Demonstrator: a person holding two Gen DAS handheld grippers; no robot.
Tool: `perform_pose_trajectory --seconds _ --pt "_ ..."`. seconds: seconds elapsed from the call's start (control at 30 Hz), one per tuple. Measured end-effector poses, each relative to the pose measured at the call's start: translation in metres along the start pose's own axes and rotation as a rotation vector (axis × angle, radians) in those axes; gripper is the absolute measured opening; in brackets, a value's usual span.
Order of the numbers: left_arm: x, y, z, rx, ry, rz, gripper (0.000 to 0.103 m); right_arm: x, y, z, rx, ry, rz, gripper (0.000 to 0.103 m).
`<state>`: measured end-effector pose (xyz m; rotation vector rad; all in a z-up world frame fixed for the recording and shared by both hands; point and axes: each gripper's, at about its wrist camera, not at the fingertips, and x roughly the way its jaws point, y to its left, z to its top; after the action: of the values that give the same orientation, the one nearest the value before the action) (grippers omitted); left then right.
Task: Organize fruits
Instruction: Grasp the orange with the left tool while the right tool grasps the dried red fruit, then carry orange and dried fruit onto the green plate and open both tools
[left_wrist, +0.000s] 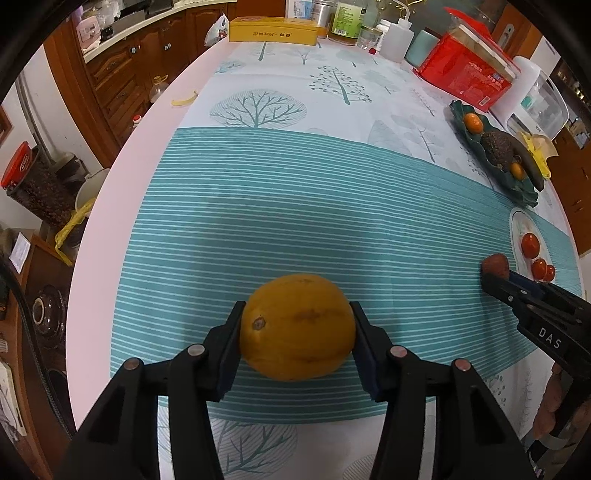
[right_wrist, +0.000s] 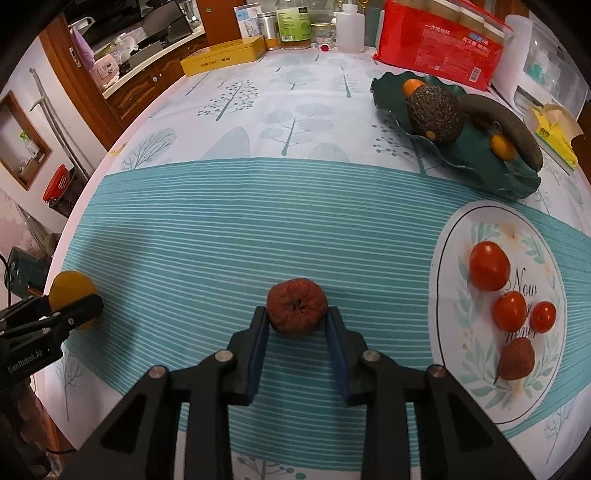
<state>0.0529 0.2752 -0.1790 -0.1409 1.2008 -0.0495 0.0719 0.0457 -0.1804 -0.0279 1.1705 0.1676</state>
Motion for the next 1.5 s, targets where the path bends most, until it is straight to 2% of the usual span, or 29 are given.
perform_pose_trajectory --seconds 0.37,0.77,1.03,1.27,1.5 --pt "-0.006 -0.012 -0.005 0.04 -0.005 0.037 0.049 -0.017 0.001 -0.004 -0.02 -0.059 0.019 0.03" --pt "-0.054 -0.046 -0.005 0.109 -0.08 0.052 0.049 -0.049 -0.006 -0.008 -0.016 -0.104 0.056 0.03" --pt "-0.077 -0.095 0.004 0.139 -0.104 0.017 0.049 -0.093 -0.027 -0.005 -0.04 -0.156 0.041 0.03" --pt "-0.09 -0.153 0.014 0.171 -0.115 -0.035 0.049 -0.129 -0.072 -0.003 -0.03 -0.177 0.019 0.03" --pt "-0.089 -0.207 0.031 0.197 -0.105 -0.067 0.049 -0.147 -0.119 0.002 -0.009 -0.178 0.006 0.03"
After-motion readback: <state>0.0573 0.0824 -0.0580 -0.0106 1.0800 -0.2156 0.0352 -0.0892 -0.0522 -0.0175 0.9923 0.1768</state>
